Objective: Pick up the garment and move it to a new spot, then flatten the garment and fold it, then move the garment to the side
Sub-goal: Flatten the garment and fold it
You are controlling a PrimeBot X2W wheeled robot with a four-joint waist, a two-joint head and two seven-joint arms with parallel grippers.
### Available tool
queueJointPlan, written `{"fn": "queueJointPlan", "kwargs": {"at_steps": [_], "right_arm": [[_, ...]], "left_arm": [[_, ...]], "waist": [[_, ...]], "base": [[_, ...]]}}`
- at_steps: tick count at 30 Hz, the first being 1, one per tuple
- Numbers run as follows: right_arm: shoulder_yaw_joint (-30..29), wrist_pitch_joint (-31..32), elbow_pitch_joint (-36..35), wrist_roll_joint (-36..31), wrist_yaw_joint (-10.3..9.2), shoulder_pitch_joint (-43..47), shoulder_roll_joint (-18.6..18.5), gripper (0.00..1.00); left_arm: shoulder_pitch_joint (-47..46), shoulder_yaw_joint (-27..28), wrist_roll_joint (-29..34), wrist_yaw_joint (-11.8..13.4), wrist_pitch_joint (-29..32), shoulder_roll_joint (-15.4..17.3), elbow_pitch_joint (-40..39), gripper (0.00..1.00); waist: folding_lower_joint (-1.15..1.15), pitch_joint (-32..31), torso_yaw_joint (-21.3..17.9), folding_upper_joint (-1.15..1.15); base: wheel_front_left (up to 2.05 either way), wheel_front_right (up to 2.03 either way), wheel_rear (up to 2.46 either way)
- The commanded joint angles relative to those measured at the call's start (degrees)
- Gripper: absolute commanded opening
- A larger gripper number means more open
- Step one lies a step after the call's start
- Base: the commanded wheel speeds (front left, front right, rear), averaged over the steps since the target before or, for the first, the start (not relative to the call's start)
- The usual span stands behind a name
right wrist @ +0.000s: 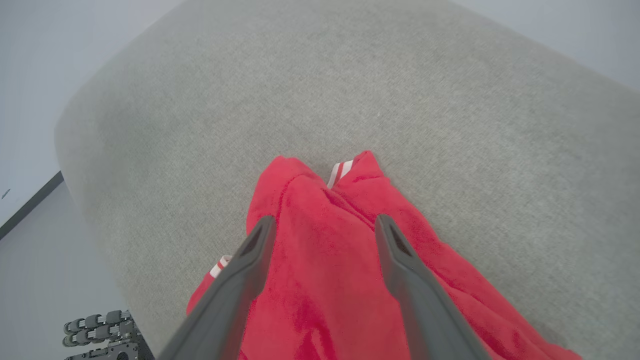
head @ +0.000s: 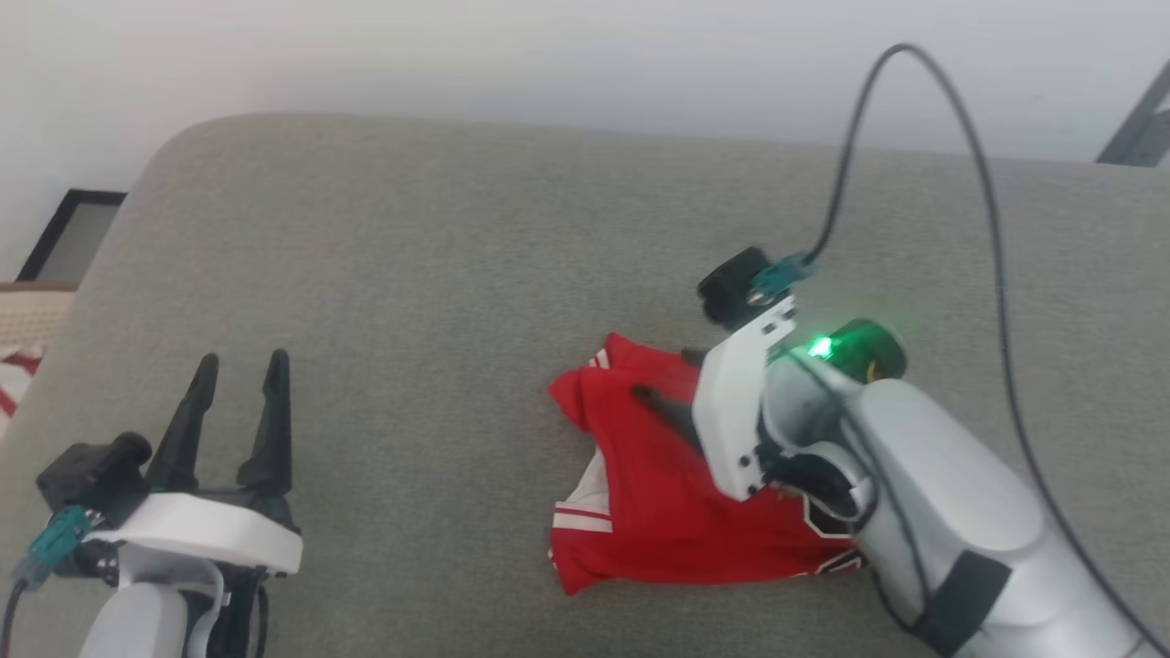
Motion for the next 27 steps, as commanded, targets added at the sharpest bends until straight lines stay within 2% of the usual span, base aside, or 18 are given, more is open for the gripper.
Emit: {"fn": "queueJointPlan", "kwargs": {"at_steps": [1, 9, 16, 27], "right_arm": [[-0.5, -1.4, -1.4, -0.1, 0.01, 0.2, -1.2, 1.00], [-4.8, -9.4, -6.1, -1.3, 0.01, 3.2, -5.6, 1.00], [-11.0, -20.2, -7.7, -4.7, 0.02, 7.4, -8.9, 1.00], [-19.2, -36.0, -5.0, -8.9, 0.01, 14.9, -10.8, 1.00]], "left_arm": [[0.9, 0.5, 0.3, -0.1, -0.2, 0.3, -0.2, 1.00], [2.8, 2.0, 1.0, -0.1, -0.2, 1.0, -1.2, 1.00], [4.6, 3.2, 2.0, -0.1, -0.2, 1.6, -1.8, 1.00], [7.1, 4.7, 2.9, -0.1, -0.2, 2.2, -2.1, 1.00]], "waist": [[0.00, -0.5, -1.1, 0.00], [0.00, -1.7, -4.7, 0.00], [0.00, -2.6, -7.6, 0.00], [0.00, -3.8, -10.6, 0.00]], "base": [[0.00, 0.00, 0.00], [0.00, 0.00, 0.00], [0.00, 0.00, 0.00], [0.00, 0.00, 0.00]]}}
